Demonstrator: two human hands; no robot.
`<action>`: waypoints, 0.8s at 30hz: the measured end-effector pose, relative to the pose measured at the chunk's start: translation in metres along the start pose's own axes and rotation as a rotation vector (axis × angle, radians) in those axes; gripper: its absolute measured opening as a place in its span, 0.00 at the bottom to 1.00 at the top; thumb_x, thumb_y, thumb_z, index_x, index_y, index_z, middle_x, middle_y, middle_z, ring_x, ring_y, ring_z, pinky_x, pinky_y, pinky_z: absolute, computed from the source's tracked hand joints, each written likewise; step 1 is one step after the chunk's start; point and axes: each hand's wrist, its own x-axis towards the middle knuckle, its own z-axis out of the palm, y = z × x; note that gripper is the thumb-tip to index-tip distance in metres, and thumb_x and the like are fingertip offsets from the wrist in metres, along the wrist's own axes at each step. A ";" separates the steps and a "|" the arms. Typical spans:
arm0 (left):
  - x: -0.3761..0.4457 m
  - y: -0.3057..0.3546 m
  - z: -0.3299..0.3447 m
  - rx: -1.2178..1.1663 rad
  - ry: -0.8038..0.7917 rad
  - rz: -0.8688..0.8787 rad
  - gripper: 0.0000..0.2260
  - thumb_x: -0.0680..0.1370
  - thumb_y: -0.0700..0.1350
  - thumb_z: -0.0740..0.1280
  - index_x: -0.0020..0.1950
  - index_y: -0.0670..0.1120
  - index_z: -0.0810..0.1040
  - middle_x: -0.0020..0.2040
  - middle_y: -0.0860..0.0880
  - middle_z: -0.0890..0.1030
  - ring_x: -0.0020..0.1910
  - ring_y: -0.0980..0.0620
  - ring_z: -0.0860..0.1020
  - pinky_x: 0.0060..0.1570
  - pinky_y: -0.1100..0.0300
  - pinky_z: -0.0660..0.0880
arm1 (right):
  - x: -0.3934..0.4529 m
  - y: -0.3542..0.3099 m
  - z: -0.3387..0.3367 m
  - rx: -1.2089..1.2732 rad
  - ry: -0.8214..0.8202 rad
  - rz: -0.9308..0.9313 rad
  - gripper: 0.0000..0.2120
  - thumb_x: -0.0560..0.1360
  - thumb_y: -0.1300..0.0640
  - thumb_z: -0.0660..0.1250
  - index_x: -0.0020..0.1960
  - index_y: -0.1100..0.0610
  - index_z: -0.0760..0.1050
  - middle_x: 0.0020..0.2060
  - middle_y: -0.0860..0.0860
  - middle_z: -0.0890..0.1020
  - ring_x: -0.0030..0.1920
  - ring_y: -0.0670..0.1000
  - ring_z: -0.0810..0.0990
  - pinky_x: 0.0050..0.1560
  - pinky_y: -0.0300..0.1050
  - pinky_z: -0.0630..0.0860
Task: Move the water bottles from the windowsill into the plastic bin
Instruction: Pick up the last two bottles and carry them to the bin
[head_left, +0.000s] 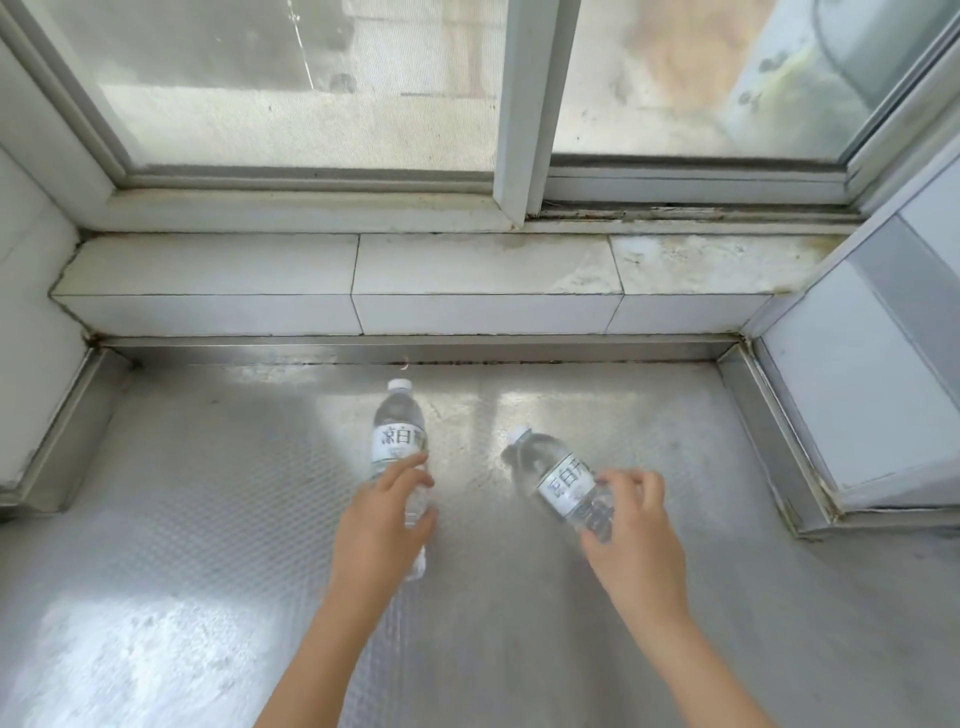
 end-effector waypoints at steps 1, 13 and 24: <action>-0.004 0.002 0.002 0.009 0.013 -0.025 0.20 0.70 0.46 0.77 0.61 0.52 0.78 0.72 0.61 0.69 0.49 0.49 0.82 0.38 0.59 0.73 | 0.003 -0.001 0.001 -0.029 -0.060 0.029 0.31 0.65 0.55 0.76 0.66 0.51 0.70 0.61 0.52 0.69 0.51 0.57 0.79 0.37 0.43 0.69; 0.013 0.021 -0.009 -0.183 -0.143 -0.353 0.42 0.64 0.46 0.78 0.75 0.52 0.63 0.52 0.51 0.81 0.46 0.48 0.80 0.46 0.54 0.75 | -0.021 0.000 -0.012 0.101 -0.270 0.099 0.35 0.57 0.48 0.74 0.63 0.37 0.71 0.48 0.40 0.83 0.49 0.47 0.81 0.40 0.42 0.72; -0.072 0.123 -0.015 -0.825 -0.234 -0.170 0.41 0.52 0.55 0.80 0.64 0.68 0.72 0.58 0.57 0.80 0.50 0.50 0.84 0.49 0.47 0.82 | -0.105 0.063 -0.104 0.716 -0.019 0.306 0.37 0.50 0.53 0.83 0.51 0.31 0.72 0.43 0.26 0.81 0.45 0.28 0.79 0.39 0.22 0.72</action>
